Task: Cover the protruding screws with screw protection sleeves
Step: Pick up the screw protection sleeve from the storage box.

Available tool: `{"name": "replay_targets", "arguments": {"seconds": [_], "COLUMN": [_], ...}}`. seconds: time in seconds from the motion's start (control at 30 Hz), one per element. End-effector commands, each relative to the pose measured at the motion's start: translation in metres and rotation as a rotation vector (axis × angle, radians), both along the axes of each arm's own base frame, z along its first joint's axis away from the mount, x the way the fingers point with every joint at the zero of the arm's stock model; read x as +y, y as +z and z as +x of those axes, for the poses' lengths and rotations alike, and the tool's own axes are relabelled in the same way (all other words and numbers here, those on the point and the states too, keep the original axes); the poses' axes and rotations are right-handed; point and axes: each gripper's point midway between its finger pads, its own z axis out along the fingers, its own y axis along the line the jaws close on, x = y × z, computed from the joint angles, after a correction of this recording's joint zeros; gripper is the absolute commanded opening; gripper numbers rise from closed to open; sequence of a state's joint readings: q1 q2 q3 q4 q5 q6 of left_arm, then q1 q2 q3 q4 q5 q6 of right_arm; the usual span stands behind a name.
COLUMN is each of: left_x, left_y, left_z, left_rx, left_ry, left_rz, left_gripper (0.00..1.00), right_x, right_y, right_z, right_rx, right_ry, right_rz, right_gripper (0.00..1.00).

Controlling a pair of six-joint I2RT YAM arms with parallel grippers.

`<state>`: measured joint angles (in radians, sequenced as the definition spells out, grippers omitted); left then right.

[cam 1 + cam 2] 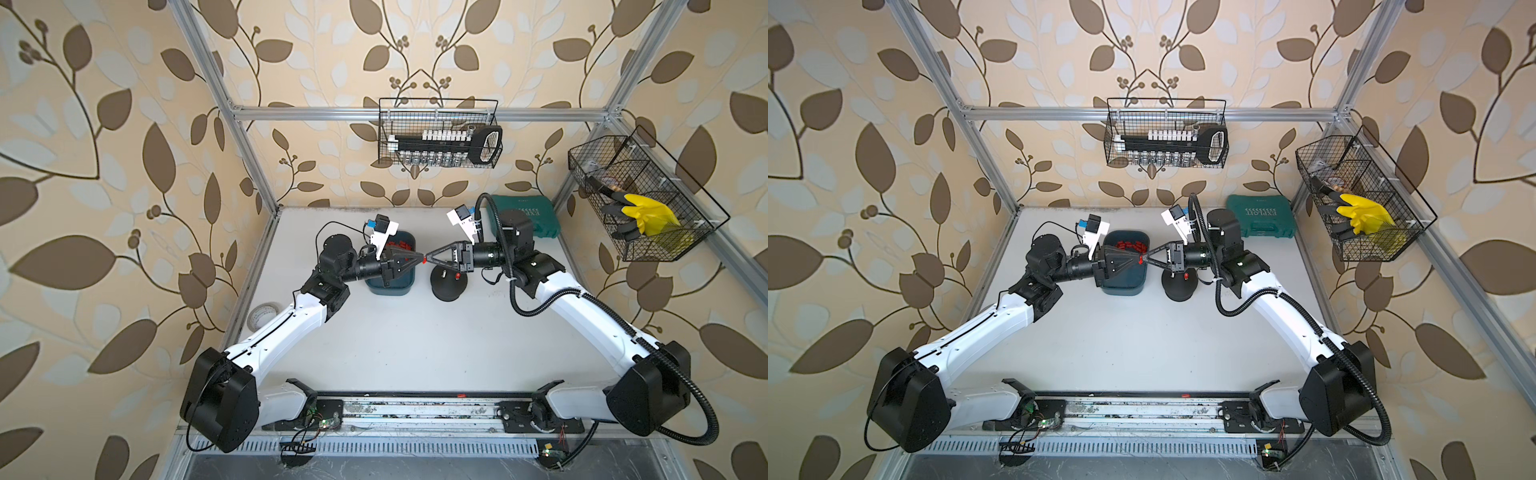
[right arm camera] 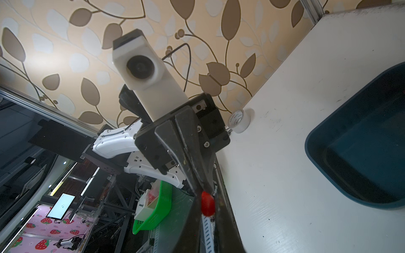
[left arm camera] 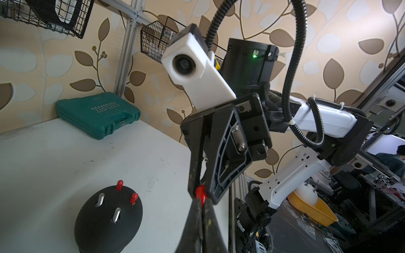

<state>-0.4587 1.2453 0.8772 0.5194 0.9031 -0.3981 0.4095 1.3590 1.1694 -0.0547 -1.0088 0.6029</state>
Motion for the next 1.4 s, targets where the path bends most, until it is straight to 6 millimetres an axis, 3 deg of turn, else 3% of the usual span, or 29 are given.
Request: {"name": "replay_targets", "arguments": {"seconds": [0.0, 0.17, 0.33, 0.53, 0.87, 1.37], "left_x": [0.000, 0.001, 0.003, -0.003, -0.005, -0.007], "left_y": [0.015, 0.011, -0.005, -0.044, -0.059, -0.039], "left_z": [-0.012, -0.009, -0.005, -0.017, -0.014, -0.027], "left_rx": [-0.072, -0.068, -0.140, -0.482, -0.650, -0.673], "left_ry": [-0.019, -0.003, 0.072, 0.260, 0.305, 0.280], "left_rz": [-0.023, -0.012, 0.083, 0.358, 0.462, 0.371], "left_gripper": [0.01, 0.04, 0.41, 0.64, 0.65, 0.50], "right_x": [0.000, -0.001, -0.005, -0.012, -0.006, 0.005], "right_y": [0.015, 0.016, 0.012, 0.002, -0.025, -0.047], "right_z": [0.000, 0.000, 0.003, 0.004, -0.013, -0.023], "right_rx": [-0.054, -0.053, -0.040, 0.004, -0.026, -0.046], "right_ry": [-0.009, -0.017, -0.054, -0.113, -0.148, -0.100], "right_rz": [0.005, -0.004, -0.047, -0.130, -0.410, -0.528], "right_gripper": [0.09, 0.04, 0.03, 0.03, 0.03, 0.03]}}
